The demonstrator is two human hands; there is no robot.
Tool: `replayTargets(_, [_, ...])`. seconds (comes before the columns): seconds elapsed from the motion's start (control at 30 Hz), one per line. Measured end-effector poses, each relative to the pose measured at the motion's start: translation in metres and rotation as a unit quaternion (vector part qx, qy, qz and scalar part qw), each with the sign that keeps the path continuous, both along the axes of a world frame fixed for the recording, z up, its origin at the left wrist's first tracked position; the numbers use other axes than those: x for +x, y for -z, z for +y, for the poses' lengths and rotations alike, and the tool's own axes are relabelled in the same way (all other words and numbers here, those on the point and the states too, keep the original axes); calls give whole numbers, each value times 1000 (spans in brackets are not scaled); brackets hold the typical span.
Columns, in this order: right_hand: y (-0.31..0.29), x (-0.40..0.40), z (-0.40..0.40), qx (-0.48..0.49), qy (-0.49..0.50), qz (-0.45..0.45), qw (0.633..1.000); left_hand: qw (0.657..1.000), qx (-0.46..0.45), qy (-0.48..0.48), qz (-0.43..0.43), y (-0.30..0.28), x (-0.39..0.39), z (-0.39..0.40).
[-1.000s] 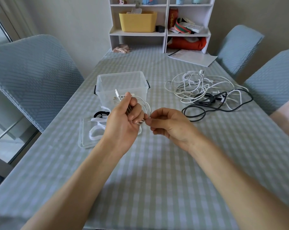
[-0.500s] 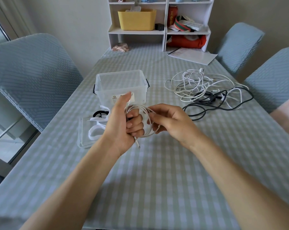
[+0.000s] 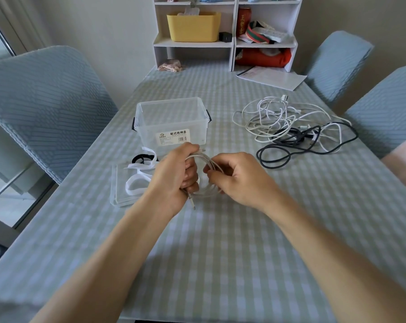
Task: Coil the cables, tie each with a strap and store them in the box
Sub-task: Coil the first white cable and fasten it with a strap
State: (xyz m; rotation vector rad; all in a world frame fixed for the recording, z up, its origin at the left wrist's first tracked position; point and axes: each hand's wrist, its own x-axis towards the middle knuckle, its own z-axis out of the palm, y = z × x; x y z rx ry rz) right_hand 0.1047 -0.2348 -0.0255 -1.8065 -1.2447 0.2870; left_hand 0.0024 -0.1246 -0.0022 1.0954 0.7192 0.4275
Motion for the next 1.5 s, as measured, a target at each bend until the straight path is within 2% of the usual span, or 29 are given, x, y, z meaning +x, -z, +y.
replayTargets(0.1, [1,-1,0,-24,-2,-83,996,999,16,26,14,0,-1,1])
replayTargets(0.23, [-1,0,-2,-34,-36,-131,990,996,39,65,36,-1,-2,2])
replayTargets(0.43, [3,-1,-1,-48,-57,-146,987,990,79,84,77,-4,-5,2])
replayTargets(0.7, [5,2,-2,1,36,-88,995,994,46,52,85,-7,-5,3])
replayTargets(0.83, [9,-1,-1,6,25,-215,976,992,41,77,91,-8,-7,1])
replayTargets(0.97, [10,-4,1,13,30,-278,960,990,30,106,93,-9,-8,1])
replayTargets(1.1, [10,-4,2,37,56,-315,947,995,50,71,56,-3,-4,-1])
replayTargets(1.2, [8,2,2,47,53,-257,964,997,60,41,0,0,-1,-4])
replayTargets(1.33, [8,9,2,74,57,-206,974,992,114,46,-7,3,-1,-1])
replayTargets(1.43, [6,15,-1,82,74,-187,976,973,223,62,-1,7,-2,2])
replayTargets(1.5, [4,17,-3,76,79,-177,978,946,320,47,18,8,-2,2])
